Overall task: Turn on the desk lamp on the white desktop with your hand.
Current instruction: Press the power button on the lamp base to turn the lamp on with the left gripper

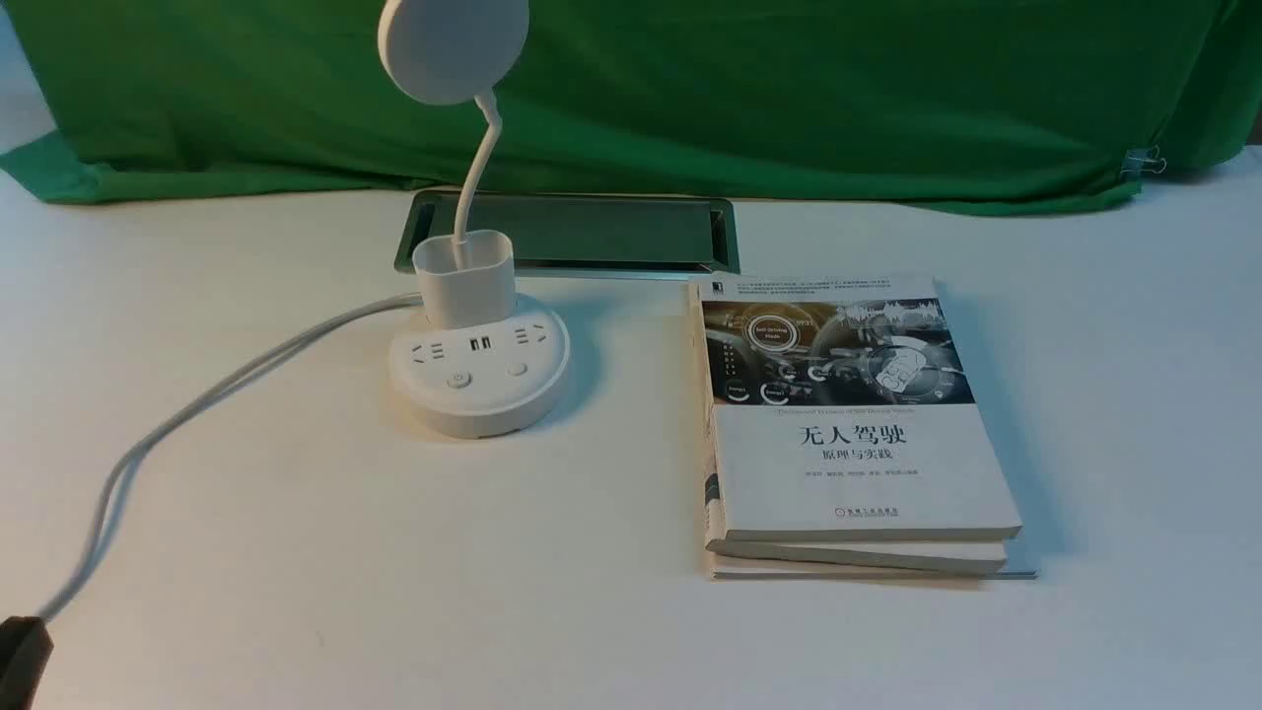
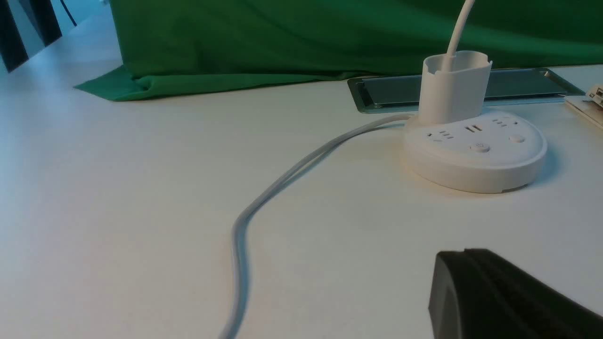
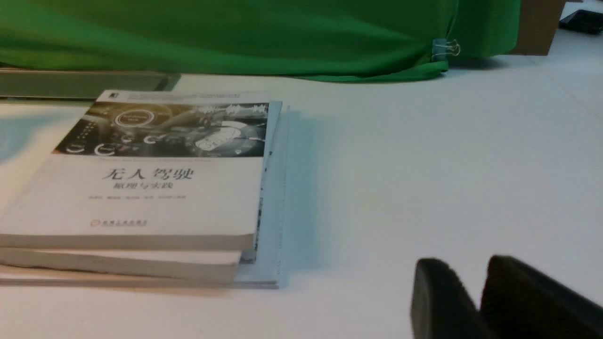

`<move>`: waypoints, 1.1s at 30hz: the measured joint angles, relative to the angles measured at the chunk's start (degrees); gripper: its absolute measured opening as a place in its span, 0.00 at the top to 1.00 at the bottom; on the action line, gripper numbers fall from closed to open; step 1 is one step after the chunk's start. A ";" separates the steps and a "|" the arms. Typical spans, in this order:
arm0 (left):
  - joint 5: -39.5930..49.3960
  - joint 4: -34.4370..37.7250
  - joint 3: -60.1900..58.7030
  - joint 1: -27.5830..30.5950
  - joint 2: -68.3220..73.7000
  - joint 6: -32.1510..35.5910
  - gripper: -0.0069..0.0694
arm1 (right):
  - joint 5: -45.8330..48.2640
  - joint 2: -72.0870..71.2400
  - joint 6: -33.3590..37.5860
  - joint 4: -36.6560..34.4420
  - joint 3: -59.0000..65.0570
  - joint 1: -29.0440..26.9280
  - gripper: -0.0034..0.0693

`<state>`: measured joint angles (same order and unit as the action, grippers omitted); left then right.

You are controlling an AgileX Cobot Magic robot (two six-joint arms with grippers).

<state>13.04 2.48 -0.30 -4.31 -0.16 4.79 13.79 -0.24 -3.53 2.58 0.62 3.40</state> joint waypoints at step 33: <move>-2.26 -3.40 0.00 0.00 0.00 0.70 0.91 | 0.00 0.00 0.00 0.00 0.00 0.00 0.63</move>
<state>10.77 -0.92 -0.30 -4.31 -0.16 5.49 13.79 -0.24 -3.53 2.58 0.62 3.40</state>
